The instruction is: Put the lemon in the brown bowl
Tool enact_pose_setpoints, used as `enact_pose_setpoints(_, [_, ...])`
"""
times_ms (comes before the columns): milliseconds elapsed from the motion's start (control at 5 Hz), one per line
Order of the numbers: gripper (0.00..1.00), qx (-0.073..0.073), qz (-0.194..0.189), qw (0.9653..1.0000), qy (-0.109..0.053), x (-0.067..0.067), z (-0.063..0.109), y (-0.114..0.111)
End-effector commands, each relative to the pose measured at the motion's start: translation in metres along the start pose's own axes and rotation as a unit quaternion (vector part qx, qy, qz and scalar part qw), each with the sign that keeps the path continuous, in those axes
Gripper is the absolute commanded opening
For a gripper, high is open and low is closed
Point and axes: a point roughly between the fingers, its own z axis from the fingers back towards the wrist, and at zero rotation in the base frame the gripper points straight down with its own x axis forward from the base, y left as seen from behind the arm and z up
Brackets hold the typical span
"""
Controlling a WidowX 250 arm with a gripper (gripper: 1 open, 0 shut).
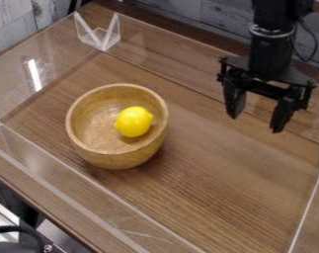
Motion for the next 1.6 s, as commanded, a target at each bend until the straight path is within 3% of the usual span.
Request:
enact_pose_setpoints(0, [1.00,-0.008,-0.011,0.9994,-0.032,0.007,0.013,-0.004])
enact_pose_setpoints(1400, [1.00,-0.021,-0.001,0.9972,-0.071,0.010,0.028,0.007])
